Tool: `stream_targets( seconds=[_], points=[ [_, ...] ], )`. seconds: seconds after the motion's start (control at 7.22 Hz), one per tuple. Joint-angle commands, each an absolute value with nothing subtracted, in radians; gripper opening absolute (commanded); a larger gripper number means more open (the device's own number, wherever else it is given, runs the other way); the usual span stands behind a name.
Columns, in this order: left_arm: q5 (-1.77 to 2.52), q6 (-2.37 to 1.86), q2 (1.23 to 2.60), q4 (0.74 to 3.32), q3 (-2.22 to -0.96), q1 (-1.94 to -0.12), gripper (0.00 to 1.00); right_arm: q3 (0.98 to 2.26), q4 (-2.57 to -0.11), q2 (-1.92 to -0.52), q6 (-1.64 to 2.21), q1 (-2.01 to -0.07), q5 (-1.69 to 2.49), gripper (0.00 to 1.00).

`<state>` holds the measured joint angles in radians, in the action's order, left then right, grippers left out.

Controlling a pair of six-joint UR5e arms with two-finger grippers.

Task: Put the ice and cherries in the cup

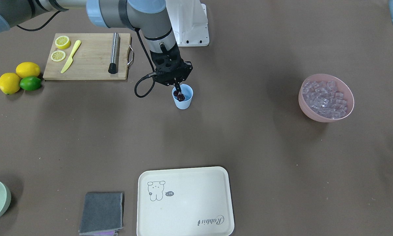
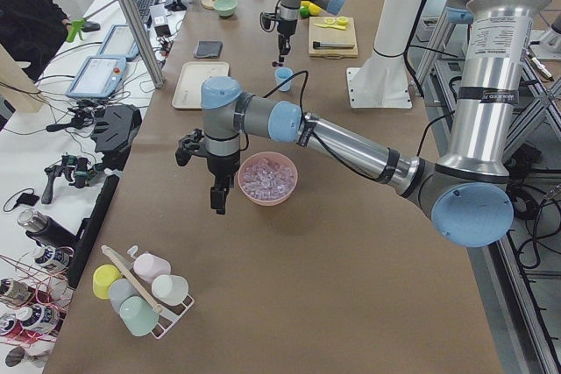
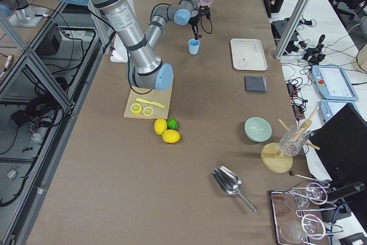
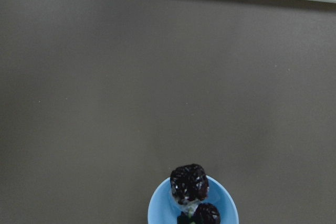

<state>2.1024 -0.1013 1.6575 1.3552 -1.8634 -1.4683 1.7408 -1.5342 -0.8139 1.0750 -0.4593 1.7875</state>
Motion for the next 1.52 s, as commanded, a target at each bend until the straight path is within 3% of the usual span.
stream_targets(
  seconds=[0.0, 0.14, 0.28, 0.69, 0.97, 1.39],
  points=[
    [2.103, -0.086, 1.64, 1.356, -1.858, -1.486, 0.98, 1.736, -1.534, -0.813, 1.083, -0.414, 1.741, 0.0],
    [2.103, -0.086, 1.638, 1.356, -1.859, -1.486, 0.98, 1.736, -1.534, -0.818, 1.081, -0.413, 1.741, 0.14],
    [2.103, -0.086, 1.637, 1.356, -1.859, -1.488, 0.98, 1.741, -1.534, -0.818, 1.086, -0.414, 1.741, 0.99],
    [2.111, -0.083, 1.564, 1.42, -1.858, -1.489, 0.98, 1.758, -1.549, -0.863, 1.077, -0.538, 1.889, 1.0],
    [2.167, -0.022, 1.47, 1.509, -1.842, -1.503, 0.98, 1.839, -1.651, -0.949, 1.019, -0.702, 2.049, 1.0],
    [2.247, 0.005, 1.393, 1.604, -1.816, -1.54, 0.98, 1.933, -1.758, -1.179, 0.623, -1.045, 2.299, 1.0]
  ],
)
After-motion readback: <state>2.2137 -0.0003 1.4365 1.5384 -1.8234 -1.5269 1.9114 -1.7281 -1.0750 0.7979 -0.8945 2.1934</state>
